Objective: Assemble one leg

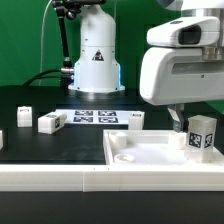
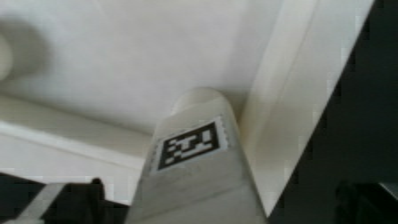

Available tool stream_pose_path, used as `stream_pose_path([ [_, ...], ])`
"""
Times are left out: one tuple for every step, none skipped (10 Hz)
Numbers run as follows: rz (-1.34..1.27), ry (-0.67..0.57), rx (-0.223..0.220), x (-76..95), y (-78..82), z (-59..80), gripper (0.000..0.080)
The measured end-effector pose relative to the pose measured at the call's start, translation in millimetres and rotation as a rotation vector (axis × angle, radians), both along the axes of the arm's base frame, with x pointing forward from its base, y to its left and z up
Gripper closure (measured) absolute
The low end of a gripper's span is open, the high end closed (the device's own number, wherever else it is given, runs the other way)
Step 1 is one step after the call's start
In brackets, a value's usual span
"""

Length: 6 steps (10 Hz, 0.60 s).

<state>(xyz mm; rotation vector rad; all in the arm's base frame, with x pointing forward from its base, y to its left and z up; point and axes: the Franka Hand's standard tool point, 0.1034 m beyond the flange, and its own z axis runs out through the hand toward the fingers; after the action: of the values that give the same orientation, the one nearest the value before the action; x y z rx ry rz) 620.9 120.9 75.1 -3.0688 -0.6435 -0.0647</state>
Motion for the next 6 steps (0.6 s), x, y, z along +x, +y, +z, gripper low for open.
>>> stream_pose_path([
  [0.054, -0.002, -0.008, 0.2, -2.0, -0.2, 0.0150],
  [0.133, -0.008, -0.017, 1.1, -3.3, -0.1, 0.0150],
  [0.140, -0.008, -0.017, 1.1, -3.5, -0.1, 0.0150],
  [0.135, -0.008, -0.017, 1.1, -3.6, -0.2, 0.0150],
  [0.135, -0.008, -0.017, 1.2, -3.7, -0.2, 0.0270],
  [0.134, -0.008, -0.017, 1.2, -3.7, -0.2, 0.0421],
])
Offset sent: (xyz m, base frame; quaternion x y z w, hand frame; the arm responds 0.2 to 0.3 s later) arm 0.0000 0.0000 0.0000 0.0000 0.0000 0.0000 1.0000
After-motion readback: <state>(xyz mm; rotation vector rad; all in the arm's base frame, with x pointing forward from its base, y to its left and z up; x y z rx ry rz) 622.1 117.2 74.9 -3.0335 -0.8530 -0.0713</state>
